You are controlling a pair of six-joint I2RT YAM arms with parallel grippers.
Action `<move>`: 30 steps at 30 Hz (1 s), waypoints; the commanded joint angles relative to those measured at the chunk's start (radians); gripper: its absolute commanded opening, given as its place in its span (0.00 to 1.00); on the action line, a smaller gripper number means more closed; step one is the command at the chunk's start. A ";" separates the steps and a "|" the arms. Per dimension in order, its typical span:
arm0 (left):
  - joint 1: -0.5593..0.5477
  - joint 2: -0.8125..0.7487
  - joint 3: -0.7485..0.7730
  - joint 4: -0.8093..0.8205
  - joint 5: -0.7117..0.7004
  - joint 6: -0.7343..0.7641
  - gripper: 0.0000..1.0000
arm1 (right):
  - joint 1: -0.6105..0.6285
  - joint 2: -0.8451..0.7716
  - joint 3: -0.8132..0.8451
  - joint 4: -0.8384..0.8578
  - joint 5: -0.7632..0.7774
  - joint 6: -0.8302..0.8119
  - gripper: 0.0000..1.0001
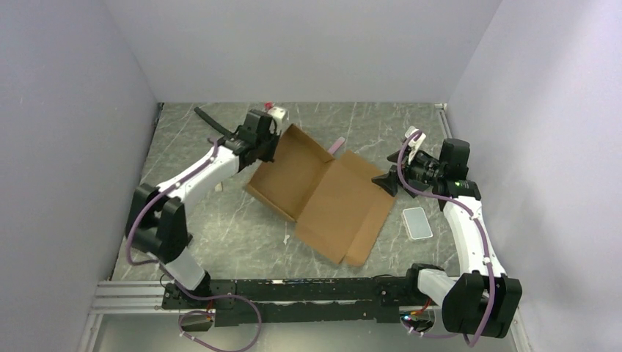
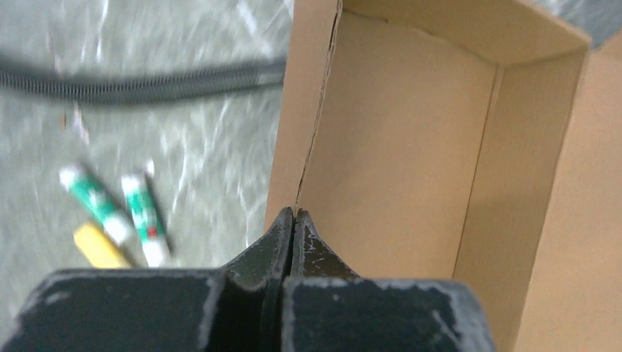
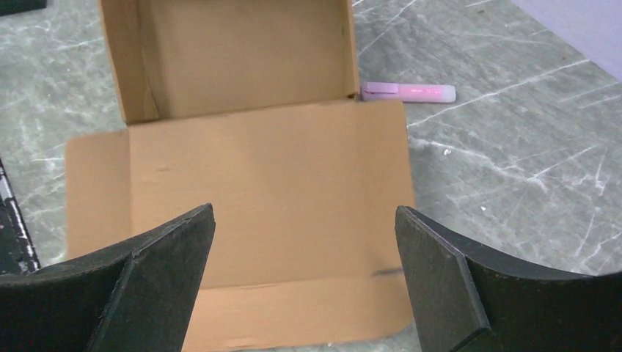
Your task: Fold the paper box
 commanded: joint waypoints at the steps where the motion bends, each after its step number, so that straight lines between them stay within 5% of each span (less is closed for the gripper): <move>1: 0.001 -0.179 -0.177 0.003 -0.175 -0.361 0.00 | -0.007 -0.005 0.045 0.019 -0.067 0.044 0.97; 7: -0.001 -0.391 -0.391 -0.042 -0.249 -0.687 0.00 | -0.007 0.090 0.046 0.066 -0.072 0.186 0.97; 13: -0.035 -0.536 -0.567 0.018 -0.377 -0.736 0.00 | -0.008 0.246 0.029 0.146 0.047 0.372 0.97; 30: -0.040 -0.362 -0.606 -0.094 -0.479 -0.860 0.00 | -0.007 0.476 0.024 0.171 0.146 0.492 0.94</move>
